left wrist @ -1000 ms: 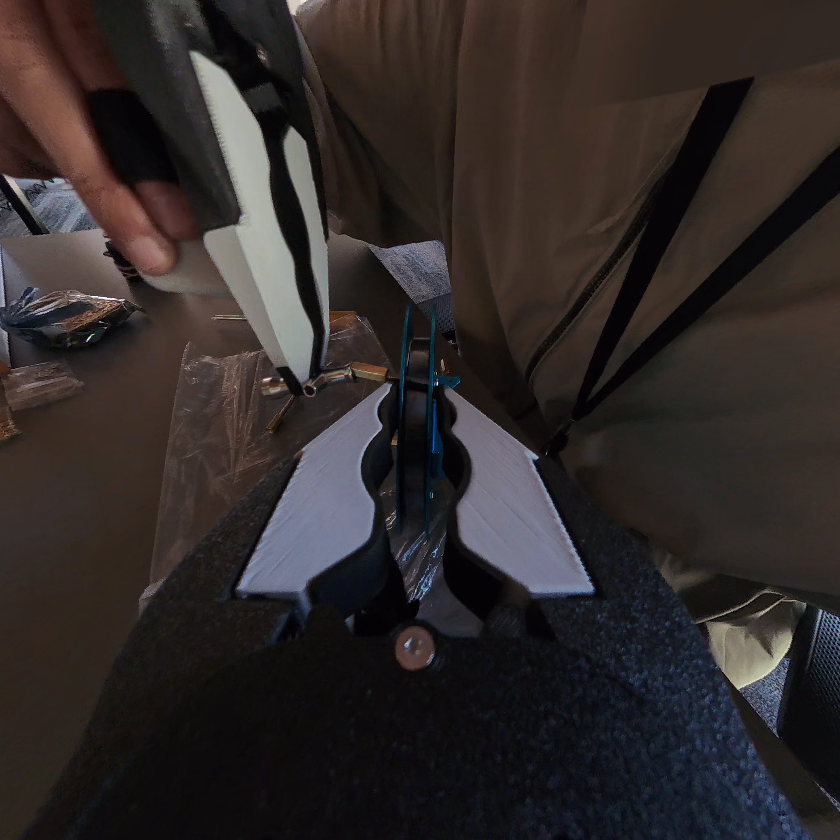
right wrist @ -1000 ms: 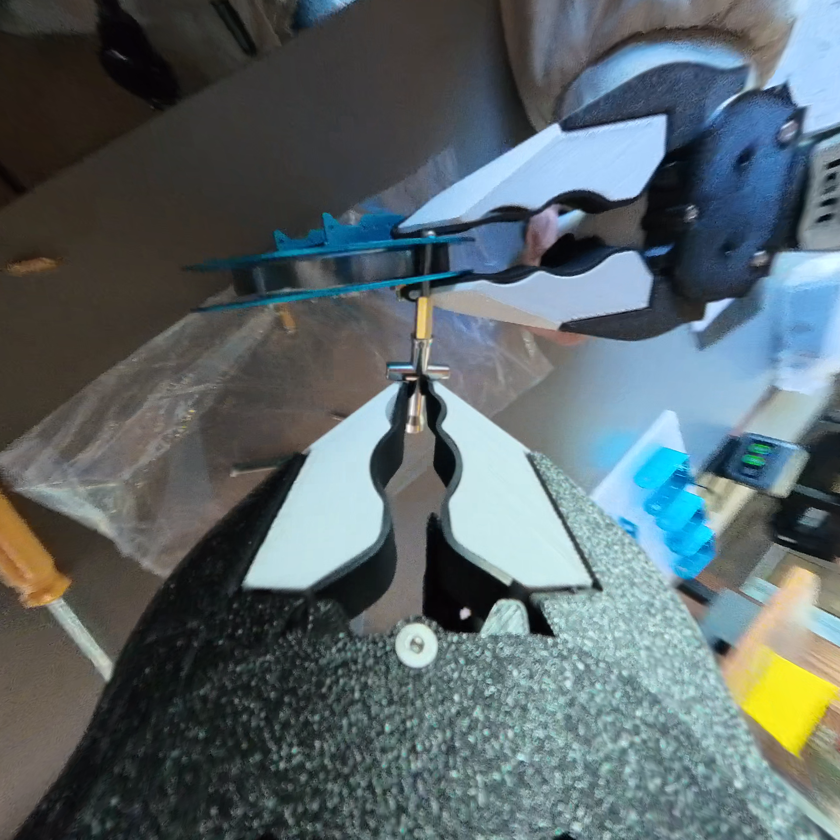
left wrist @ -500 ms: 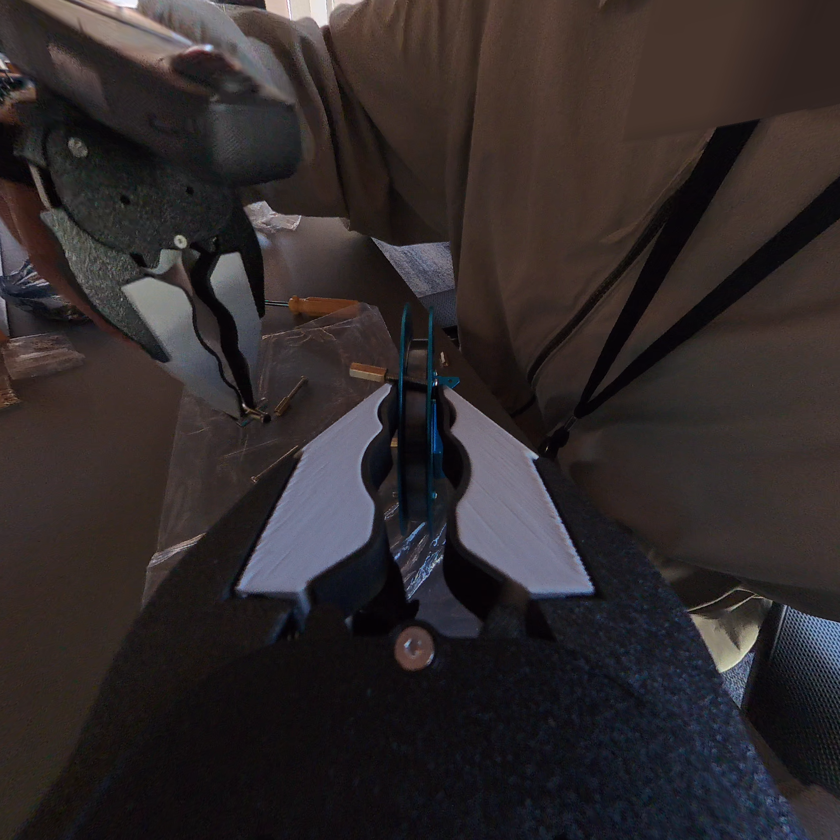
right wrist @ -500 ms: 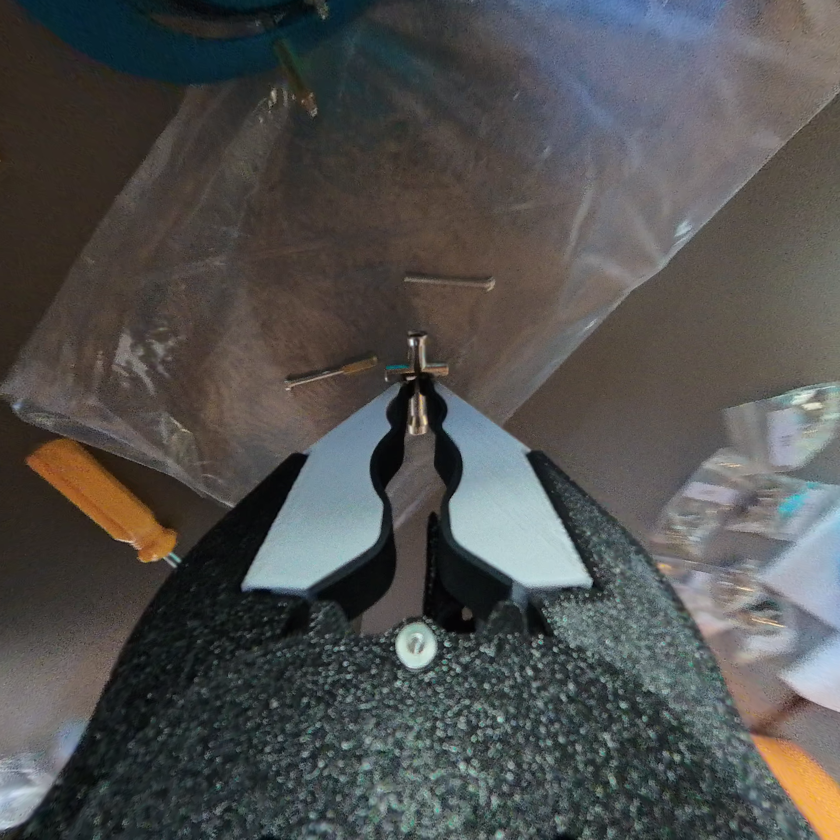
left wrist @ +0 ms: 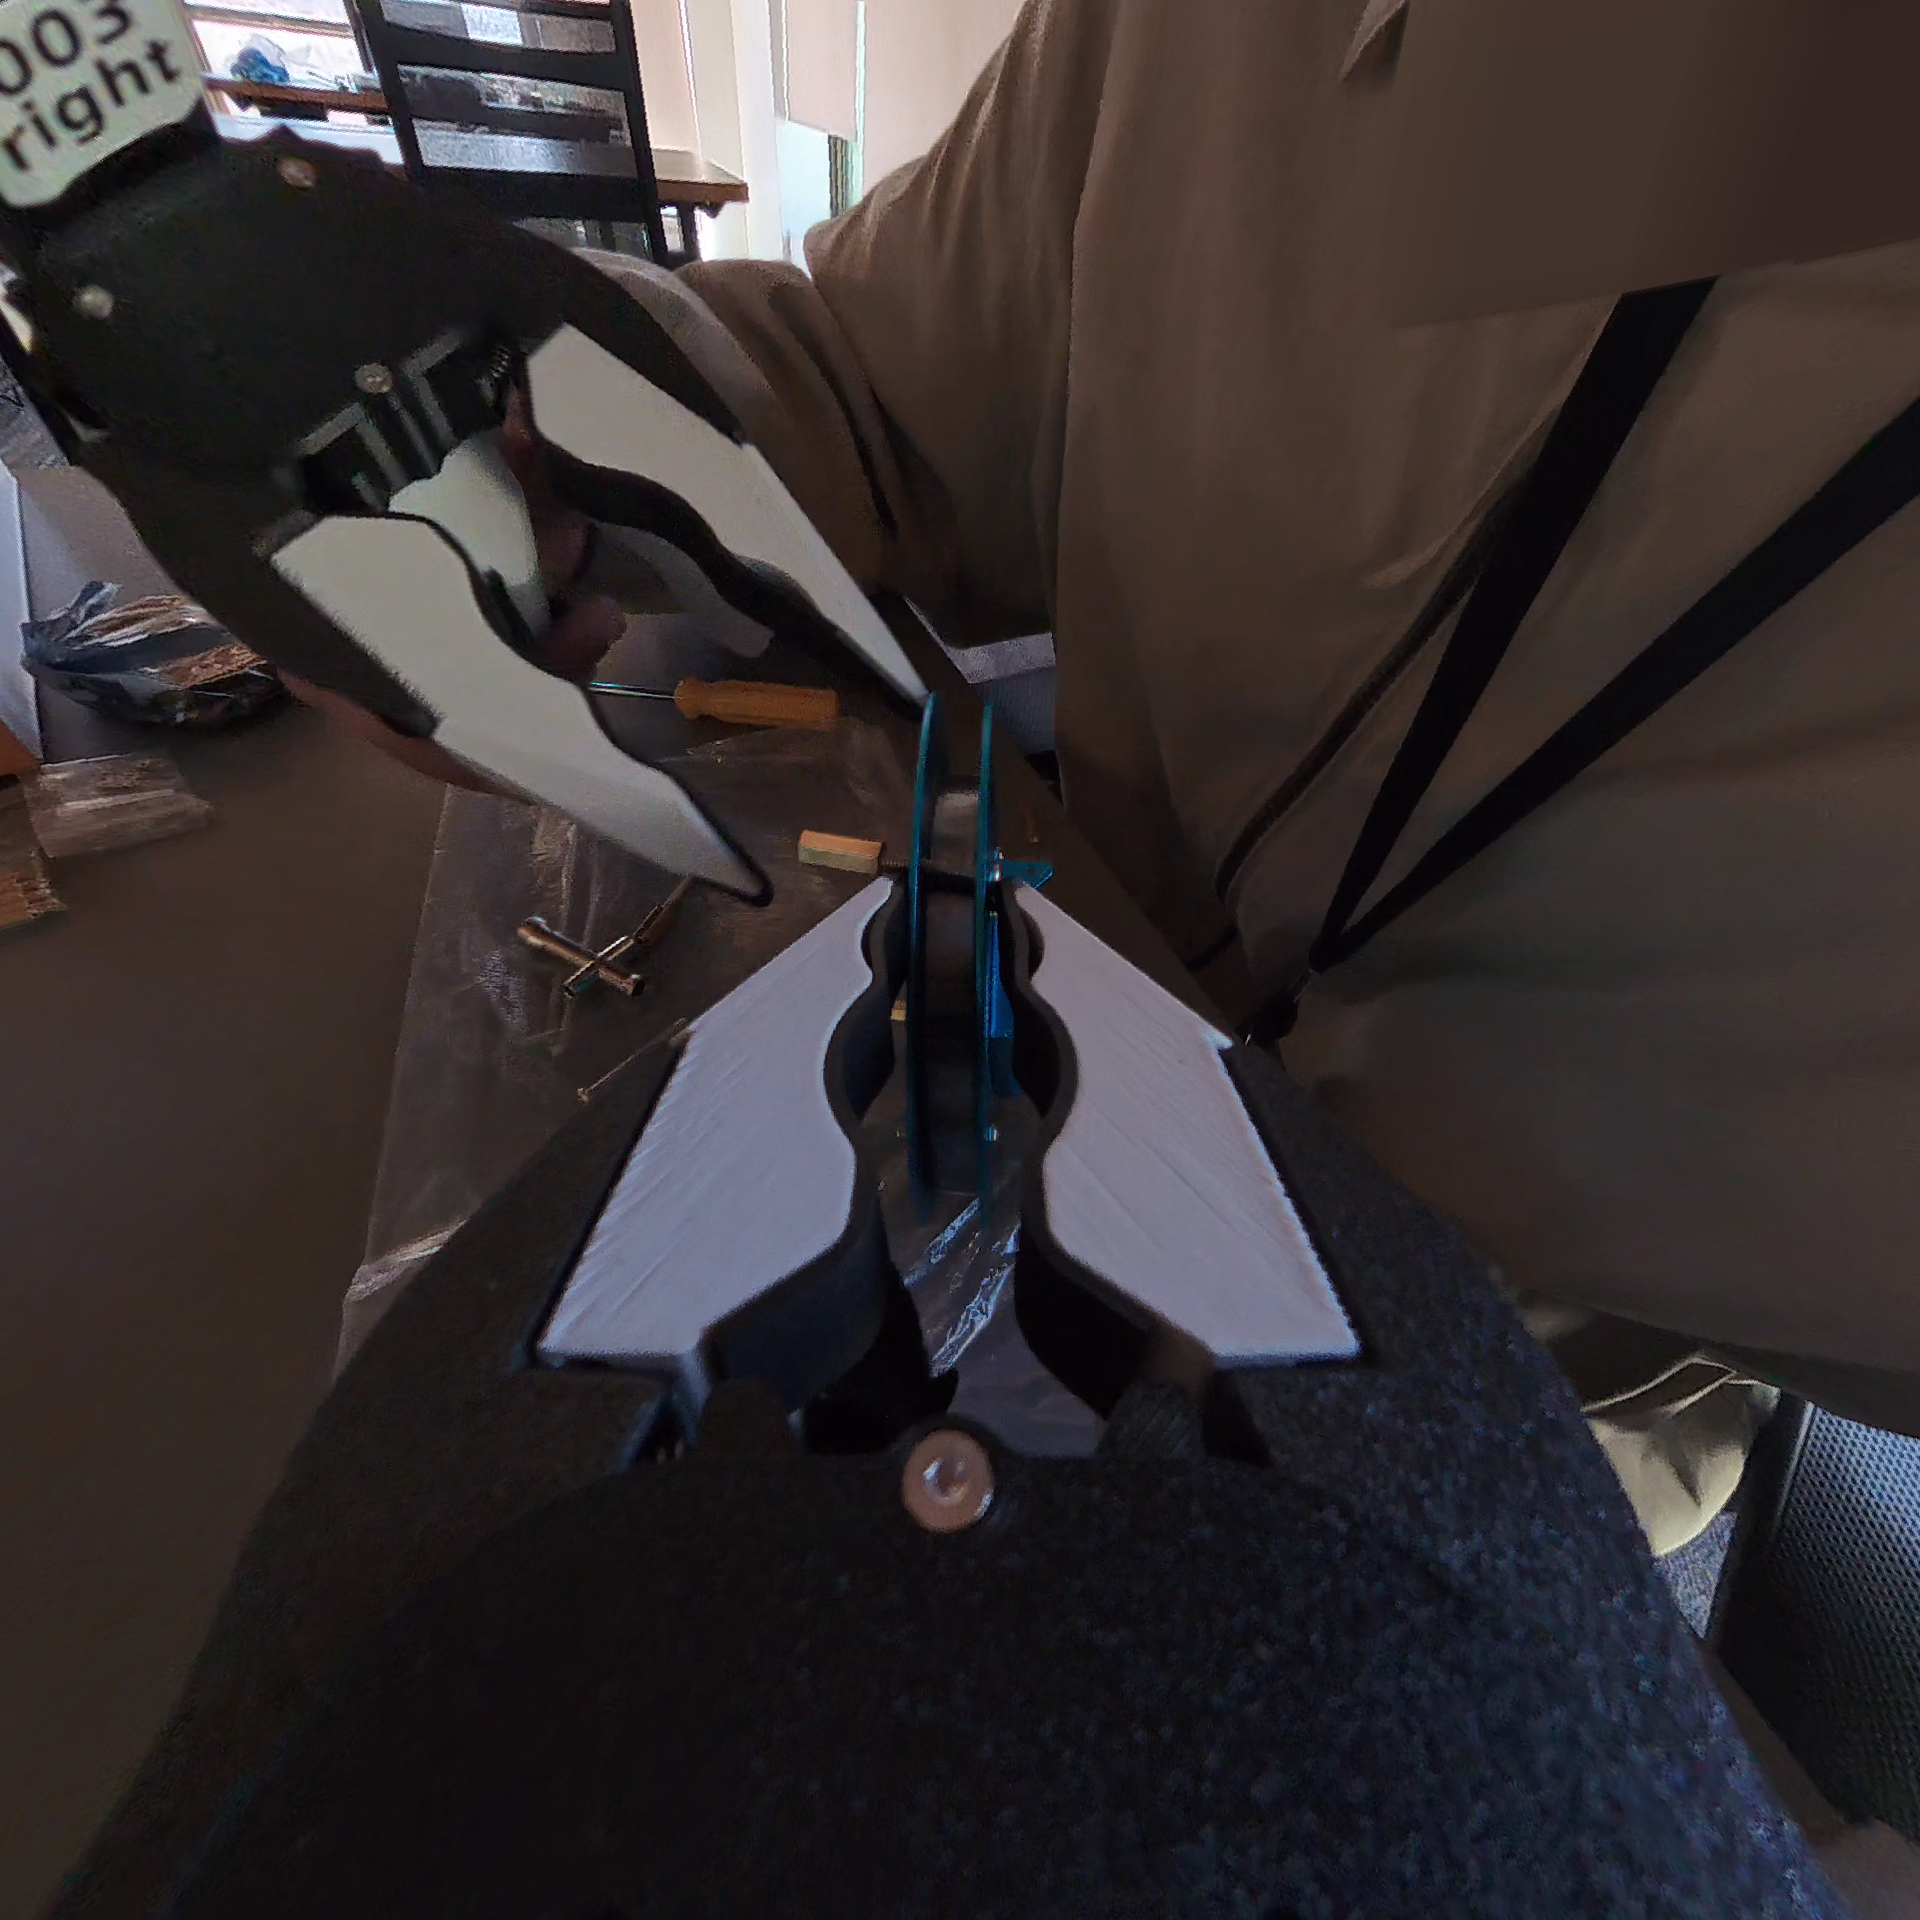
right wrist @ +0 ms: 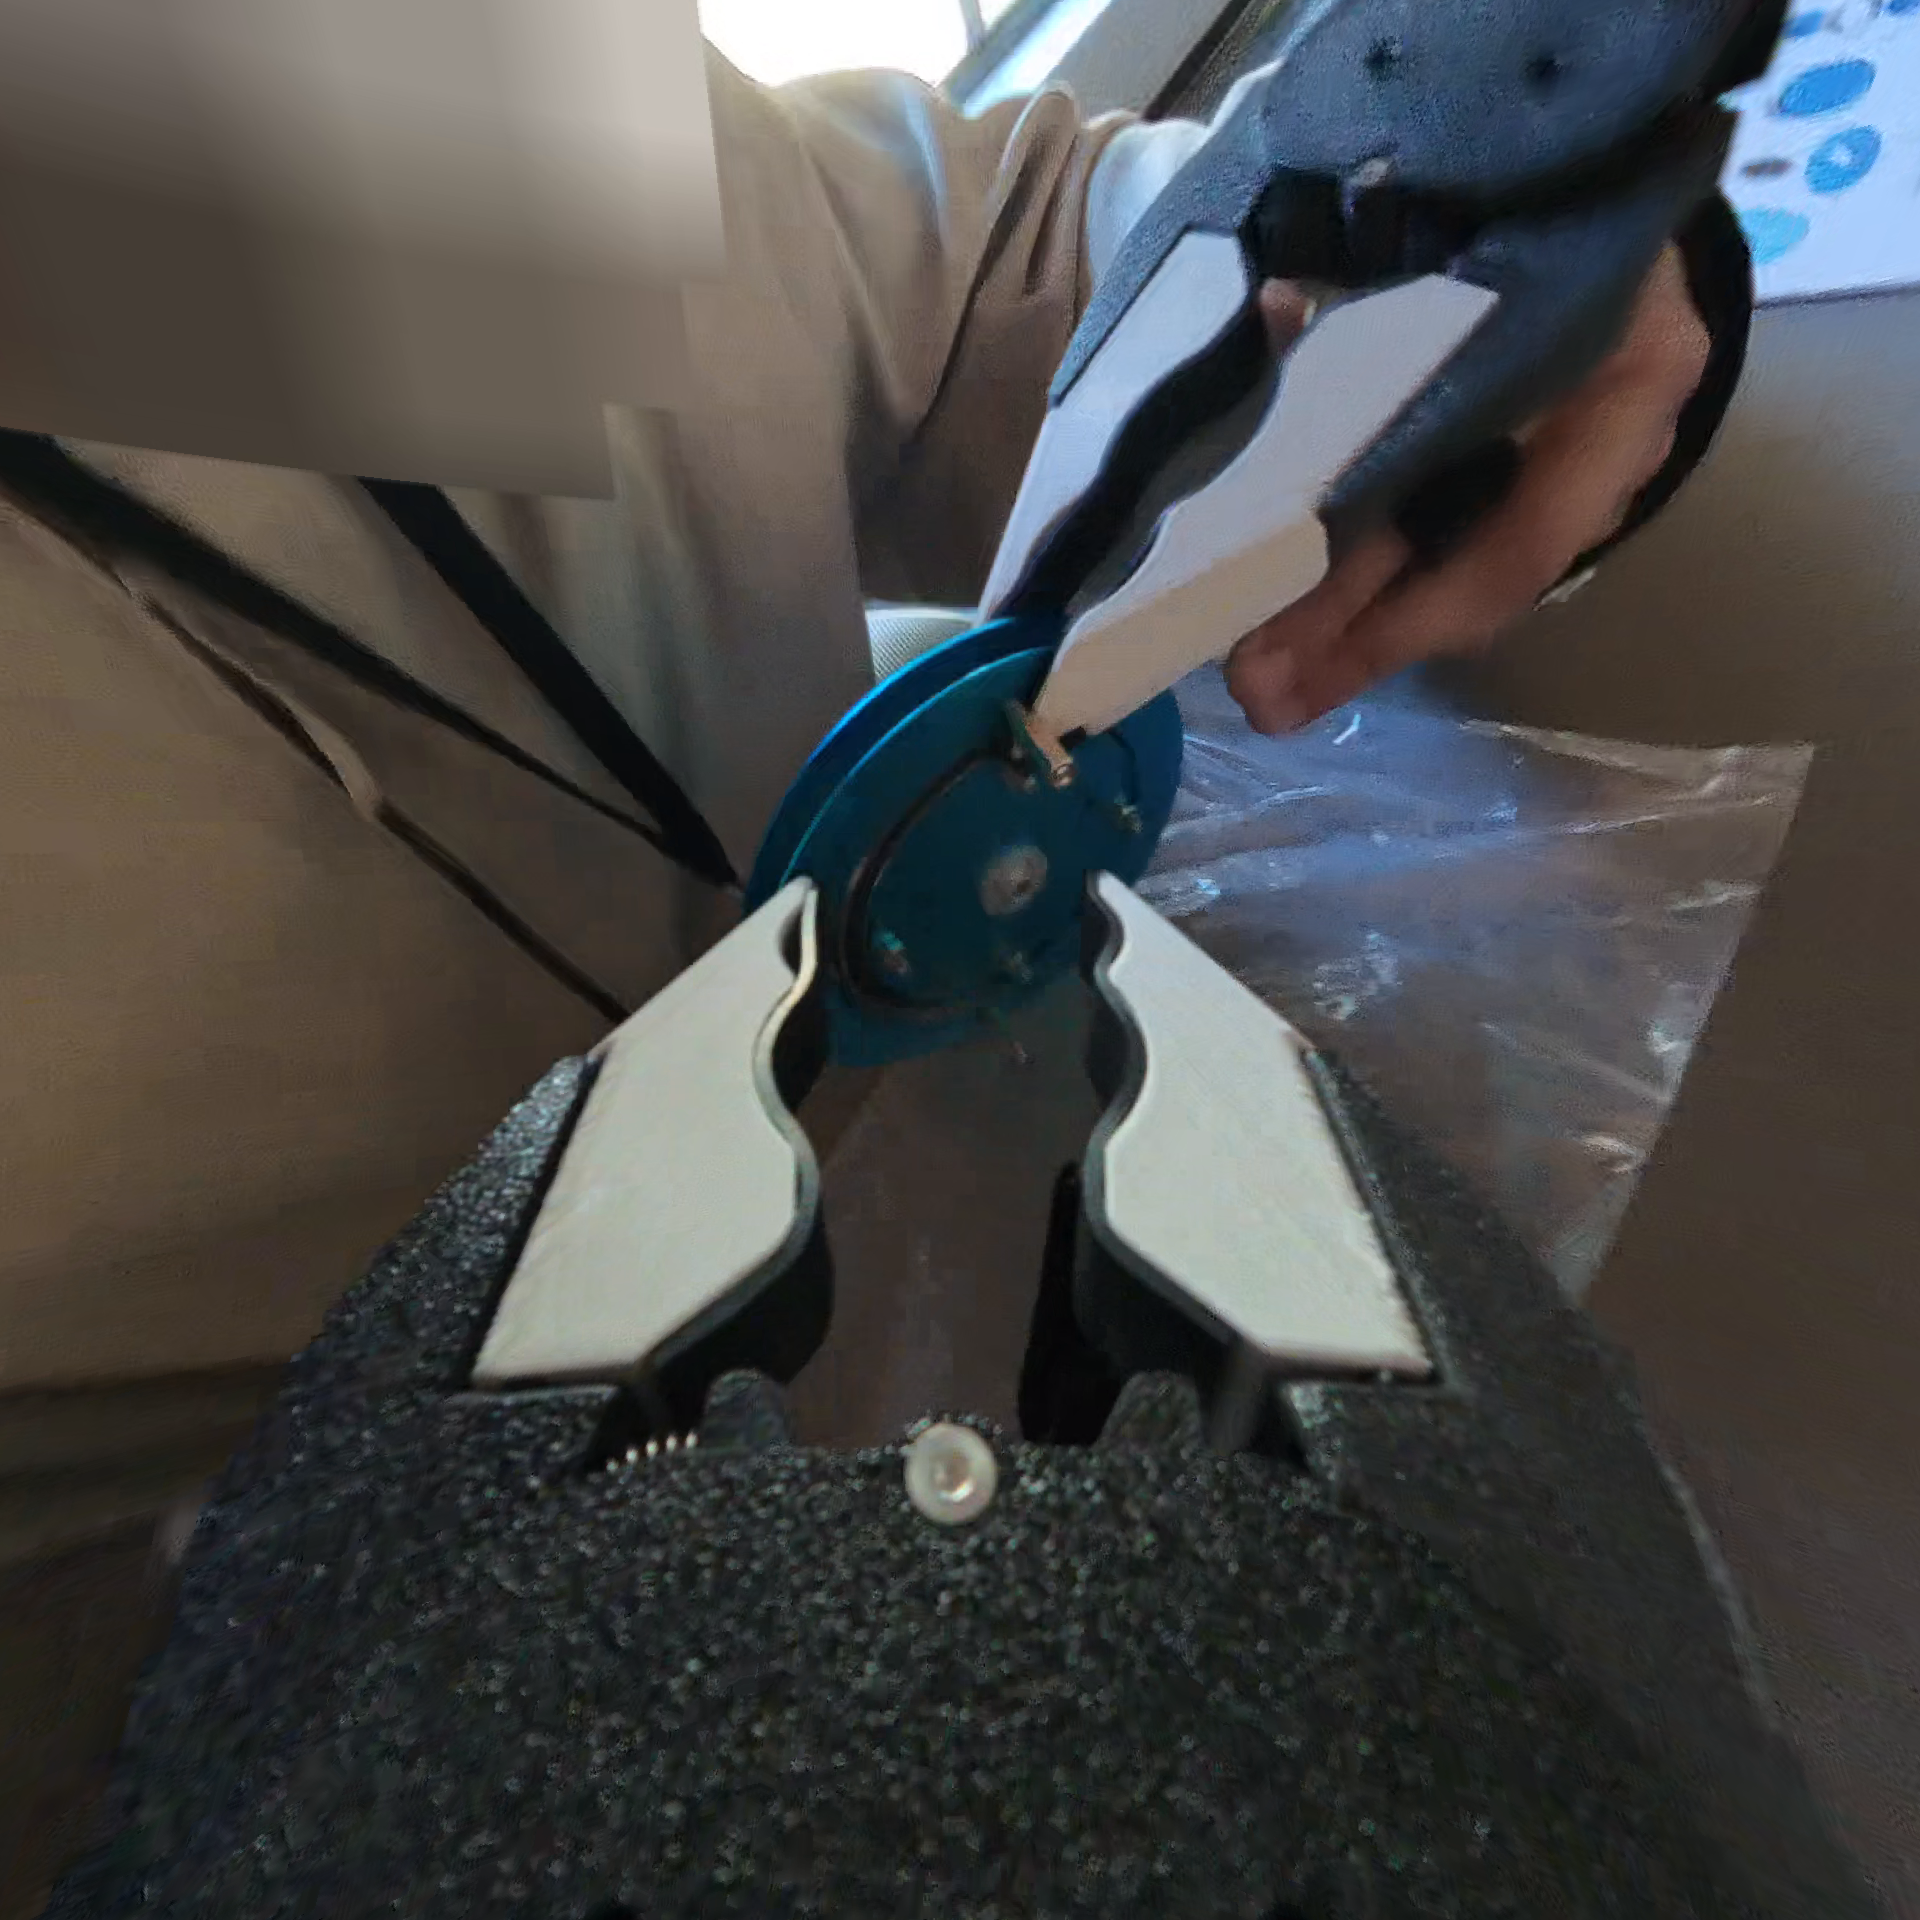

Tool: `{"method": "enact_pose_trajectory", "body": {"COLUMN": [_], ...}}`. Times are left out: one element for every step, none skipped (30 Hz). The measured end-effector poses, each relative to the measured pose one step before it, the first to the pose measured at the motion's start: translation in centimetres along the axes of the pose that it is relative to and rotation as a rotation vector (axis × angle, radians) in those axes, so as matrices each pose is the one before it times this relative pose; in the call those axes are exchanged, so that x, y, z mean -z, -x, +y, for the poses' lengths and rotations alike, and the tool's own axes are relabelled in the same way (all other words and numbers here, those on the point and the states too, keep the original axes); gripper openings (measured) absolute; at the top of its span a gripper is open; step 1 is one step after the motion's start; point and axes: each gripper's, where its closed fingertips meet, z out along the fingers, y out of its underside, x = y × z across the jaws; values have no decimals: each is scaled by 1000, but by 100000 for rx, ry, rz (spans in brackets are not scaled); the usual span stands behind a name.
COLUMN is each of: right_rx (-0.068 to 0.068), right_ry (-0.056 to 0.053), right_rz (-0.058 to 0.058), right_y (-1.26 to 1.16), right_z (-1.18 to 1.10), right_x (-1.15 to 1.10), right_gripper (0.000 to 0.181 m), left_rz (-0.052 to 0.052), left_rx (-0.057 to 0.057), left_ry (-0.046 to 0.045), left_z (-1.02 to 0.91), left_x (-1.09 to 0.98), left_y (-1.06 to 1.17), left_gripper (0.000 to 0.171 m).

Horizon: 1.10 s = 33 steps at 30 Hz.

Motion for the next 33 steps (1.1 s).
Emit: {"method": "enact_pose_trajectory", "body": {"right_rx": [-6401, -4403, -2234, -1511, -1036, -203, -716, -1731, -1773, -3509, -3579, 1221, 2230, 1352, 1106, 1506, 529, 621, 2278, 3853, 3821, 2408, 1619, 42, -371, 204, 261, 79, -261, -2031, -3751, -3231, -2200], "right_ry": [-1000, -158, -1274, -341, 282, -92, -1083, -2404, -4522, -5219, -2962, -1153, -3360, -4303, -3742, -2987, -1280, 1189, 2024, -793, -1243, -604, -832, -459, -470, -814, -1366, -1764, -2232, -2207, -754, -349, -1094], "right_rz": [1579, 4354, 3124, 3607, 3950, 3929, 4203, 3220, -635, 791, 3116, -674, 2789, 6392, 3994, -879, 272, 1497, -1328, 1129, 1806, 277, -2024, -1549, 828, 1911, 1319, -381, -2122, -2657, -1977, -844, 3131], "right_y": [-171, -278, 147, 216, 241, 245, 133, 227, 754, 457, 105, 717, 132, -573, -325, 315, 17, -217, 314, -1, -136, 39, 365, 247, -123, -285, -213, 8, 255, 282, 147, 37, -472], "right_z": [-146, 106, 82, 236, 332, 298, 184, -26, -301, -381, -60, 165, -132, -267, -242, -138, 109, 390, 484, 105, 15, 90, 74, 53, -8, -58, -66, -64, -120, -175, -106, -112, -122], "right_x": [-131, -78, 10, 135, 319, 513, 628, 552, 383, 115, -180, -243, -207, -154, -212, -256, -238, -258, -132, 97, 255, 204, 92, 48, 40, 28, 14, 30, -5, -102, -210, -200, -60], "right_gripper": [57, 64, 64, 64, 61, 56, 51, 46, 52, 56, 66, 72, 64, 61, 60, 53, 46, 45, 21, 16, 12, 12, 12, 12, 12, 12, 12, 12, 16, 28, 40, 39, 27], "left_rz": [-436, -703, -714, -1392, -1855, -2253, -2636, -3279, -4532, -4661, -3777, -3192, -2479, -2123, -2054, -848, 72, -294, -353, -1831, -1912, -401, 1384, 502, -1049, -840, 253, 878, 465, 662, 674, -205, -343], "left_rx": [-1196, -528, -941, -2150, -1148, 663, 1923, 2742, 3448, 3787, 2703, 2297, 2363, 660, -724, -1606, -1777, -912, -397, -139, -303, -20, 337, 808, 876, 1058, 1130, 658, 380, 923, 1022, 472, 33], "left_ry": [1025, 1105, 809, 662, 977, 1222, 846, 519, 459, 352, -105, -429, -460, -450, -463, -309, -66, 61, 203, 234, 174, -1178, -1582, -1024, -117, 485, 664, 414, 412, 605, 440, 3, 54], "left_z": [-12, -32, -62, -92, -100, -106, -106, -100, -90, -89, -96, -102, -99, -77, -85, -80, -56, -62, -33, 21, 89, -23, -66, -41, -6, 2, -14, 1, -4, 5, -36, -85, -55], "left_x": [-57, -115, -181, -214, -234, -211, -190, -204, -243, -264, -245, -202, -188, -190, -218, -198, -183, -200, -198, -91, -76, -35, -4, -47, -18, 5, 34, 63, 67, 7, -58, -148, -135], "left_y": [-122, -135, -212, -154, -1, 169, 260, 329, 452, 420, 217, 119, 13, -82, -124, -300, -405, -318, -268, -3, 40, -177, -376, -151, 225, 286, 144, 11, 23, -18, -41, 25, -3], "left_gripper": [14, 15, 15, 15, 15, 15, 14, 14, 14, 14, 14, 14, 13, 14, 14, 14, 13, 14, 14, 15, 17, 17, 18, 18, 18, 17, 17, 16, 14, 14, 13, 12, 12]}}
